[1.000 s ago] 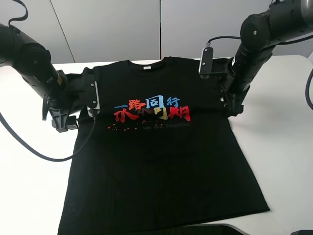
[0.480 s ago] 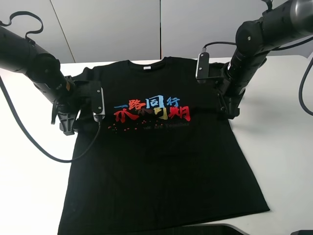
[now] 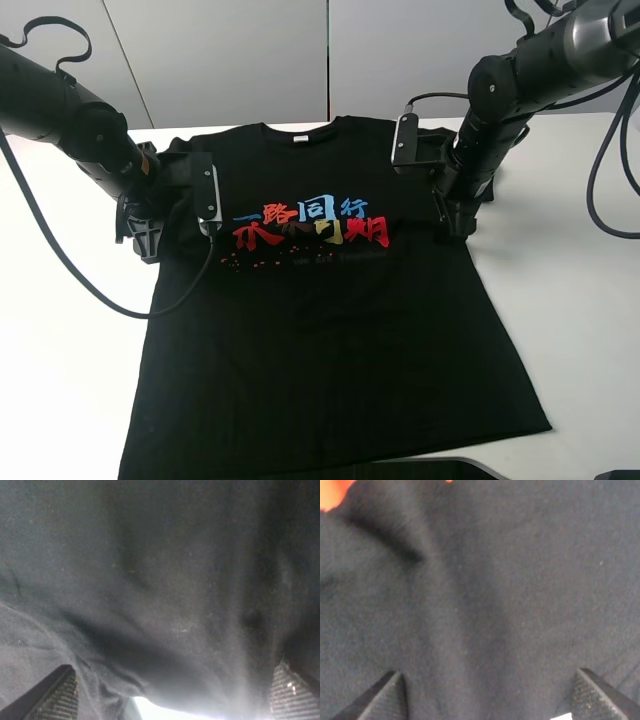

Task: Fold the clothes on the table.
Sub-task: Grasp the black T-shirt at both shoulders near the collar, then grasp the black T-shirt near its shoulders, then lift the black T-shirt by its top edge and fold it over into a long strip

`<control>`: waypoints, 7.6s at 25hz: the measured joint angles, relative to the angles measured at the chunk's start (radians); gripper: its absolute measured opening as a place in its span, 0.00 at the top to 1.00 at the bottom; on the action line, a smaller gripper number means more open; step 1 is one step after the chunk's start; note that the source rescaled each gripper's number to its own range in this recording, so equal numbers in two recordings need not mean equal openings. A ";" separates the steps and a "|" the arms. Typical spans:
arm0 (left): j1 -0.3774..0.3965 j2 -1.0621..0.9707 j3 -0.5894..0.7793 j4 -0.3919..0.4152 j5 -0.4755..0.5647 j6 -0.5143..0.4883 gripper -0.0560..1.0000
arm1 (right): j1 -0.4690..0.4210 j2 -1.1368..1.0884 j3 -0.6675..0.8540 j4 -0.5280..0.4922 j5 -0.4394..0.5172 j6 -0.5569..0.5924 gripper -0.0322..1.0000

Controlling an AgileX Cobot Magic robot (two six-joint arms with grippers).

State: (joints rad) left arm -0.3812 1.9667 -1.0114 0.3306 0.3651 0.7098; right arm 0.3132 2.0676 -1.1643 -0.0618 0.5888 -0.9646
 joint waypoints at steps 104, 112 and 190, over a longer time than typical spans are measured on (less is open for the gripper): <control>-0.026 0.146 -0.087 -0.151 0.285 0.232 0.71 | 0.000 0.008 -0.007 0.062 0.014 -0.010 0.26; -0.033 0.148 -0.087 -0.144 0.307 0.216 0.94 | 0.000 0.008 -0.007 0.076 0.014 -0.010 0.26; -0.118 0.040 -0.020 -0.178 0.166 0.217 0.31 | 0.004 0.021 -0.011 0.098 0.030 0.014 0.95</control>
State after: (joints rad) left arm -0.4988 2.0071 -1.0313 0.1524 0.5309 0.9267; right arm 0.3176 2.0884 -1.1753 0.0367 0.6190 -0.9510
